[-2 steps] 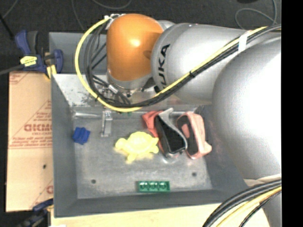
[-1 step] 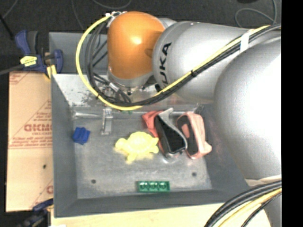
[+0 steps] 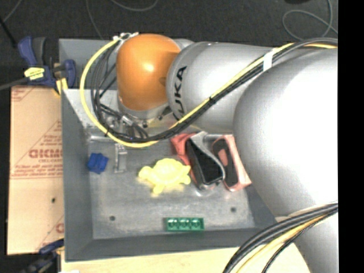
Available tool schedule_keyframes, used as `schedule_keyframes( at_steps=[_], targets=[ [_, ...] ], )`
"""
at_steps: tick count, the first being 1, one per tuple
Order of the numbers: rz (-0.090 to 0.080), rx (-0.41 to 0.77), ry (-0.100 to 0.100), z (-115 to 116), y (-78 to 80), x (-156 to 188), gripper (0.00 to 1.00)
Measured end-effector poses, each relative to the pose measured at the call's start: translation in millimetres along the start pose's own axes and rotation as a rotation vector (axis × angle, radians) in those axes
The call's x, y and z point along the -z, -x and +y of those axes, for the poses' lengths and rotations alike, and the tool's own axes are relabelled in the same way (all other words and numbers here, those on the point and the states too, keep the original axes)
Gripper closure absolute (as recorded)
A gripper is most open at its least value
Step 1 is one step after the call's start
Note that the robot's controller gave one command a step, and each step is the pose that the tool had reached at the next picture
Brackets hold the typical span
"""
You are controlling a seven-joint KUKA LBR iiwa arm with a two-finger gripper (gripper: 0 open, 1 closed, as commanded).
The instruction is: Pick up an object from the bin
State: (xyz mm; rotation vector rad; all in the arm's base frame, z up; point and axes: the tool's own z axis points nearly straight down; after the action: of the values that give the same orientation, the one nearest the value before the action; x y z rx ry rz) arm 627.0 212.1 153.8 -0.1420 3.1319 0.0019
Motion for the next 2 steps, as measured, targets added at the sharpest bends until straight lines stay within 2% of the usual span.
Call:
schedule_keyframes(
  at_steps=[1,2],
  targets=[
    [0.004,0.167,0.001,-54,-14.7,-10,0.00],
    [-0.009,0.297,-0.004,-104,17.1,0,0.00]
  ],
)
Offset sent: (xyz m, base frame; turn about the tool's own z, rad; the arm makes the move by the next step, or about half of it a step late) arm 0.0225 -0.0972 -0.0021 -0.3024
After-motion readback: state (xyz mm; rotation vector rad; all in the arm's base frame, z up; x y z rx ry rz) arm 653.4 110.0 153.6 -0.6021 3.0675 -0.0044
